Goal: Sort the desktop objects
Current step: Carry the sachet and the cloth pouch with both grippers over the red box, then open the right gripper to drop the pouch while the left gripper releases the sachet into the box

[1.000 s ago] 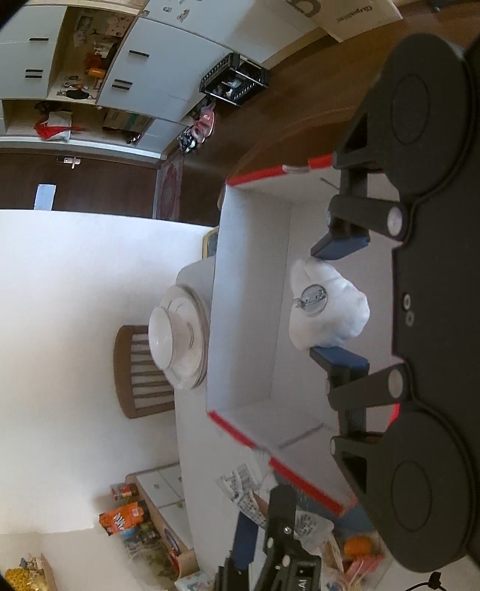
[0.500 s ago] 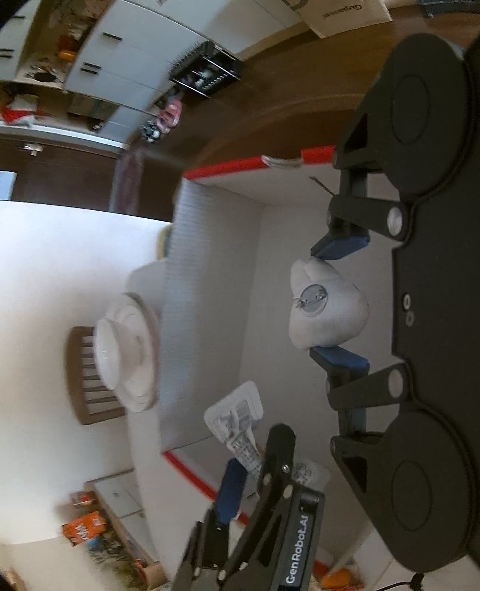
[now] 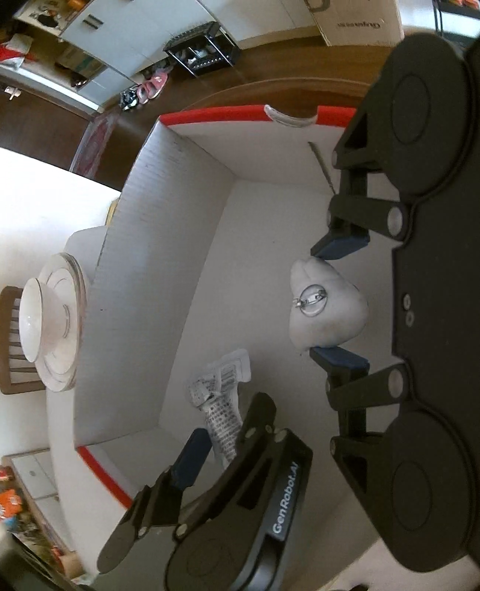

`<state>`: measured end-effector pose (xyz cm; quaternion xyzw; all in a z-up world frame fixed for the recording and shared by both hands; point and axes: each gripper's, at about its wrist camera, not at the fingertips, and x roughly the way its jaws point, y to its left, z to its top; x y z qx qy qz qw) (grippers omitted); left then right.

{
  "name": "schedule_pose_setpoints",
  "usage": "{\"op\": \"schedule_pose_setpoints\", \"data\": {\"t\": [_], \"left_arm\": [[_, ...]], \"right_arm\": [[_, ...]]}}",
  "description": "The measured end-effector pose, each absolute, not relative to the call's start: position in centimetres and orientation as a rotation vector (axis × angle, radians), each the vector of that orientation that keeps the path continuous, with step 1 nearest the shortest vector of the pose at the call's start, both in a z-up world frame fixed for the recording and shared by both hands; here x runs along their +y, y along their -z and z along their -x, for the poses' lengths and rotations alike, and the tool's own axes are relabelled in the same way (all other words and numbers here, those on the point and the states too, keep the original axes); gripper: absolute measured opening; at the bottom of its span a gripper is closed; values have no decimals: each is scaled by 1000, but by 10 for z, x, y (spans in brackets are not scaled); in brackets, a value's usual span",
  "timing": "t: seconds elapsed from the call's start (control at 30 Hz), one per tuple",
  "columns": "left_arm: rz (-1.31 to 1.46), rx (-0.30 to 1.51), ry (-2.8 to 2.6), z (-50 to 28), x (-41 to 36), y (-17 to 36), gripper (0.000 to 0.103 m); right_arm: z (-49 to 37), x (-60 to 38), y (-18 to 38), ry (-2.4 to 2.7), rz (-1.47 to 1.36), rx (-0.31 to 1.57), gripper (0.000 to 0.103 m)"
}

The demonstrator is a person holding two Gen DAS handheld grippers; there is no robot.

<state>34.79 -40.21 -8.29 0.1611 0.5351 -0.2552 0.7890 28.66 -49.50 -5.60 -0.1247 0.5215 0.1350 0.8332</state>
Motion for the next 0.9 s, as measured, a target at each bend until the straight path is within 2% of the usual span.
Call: {"op": "schedule_pose_setpoints", "data": {"t": [0.5, 0.73, 0.9], "left_arm": [[-369, 1233, 560, -341, -398, 93, 57], [-381, 1244, 548, -342, -400, 93, 58], [-366, 1214, 553, -339, -399, 90, 59]], "right_arm": [[-295, -489, 66, -296, 277, 1170, 52], [-292, -488, 63, -291, 290, 1161, 58], [-293, -493, 58, -298, 271, 1133, 66]]}}
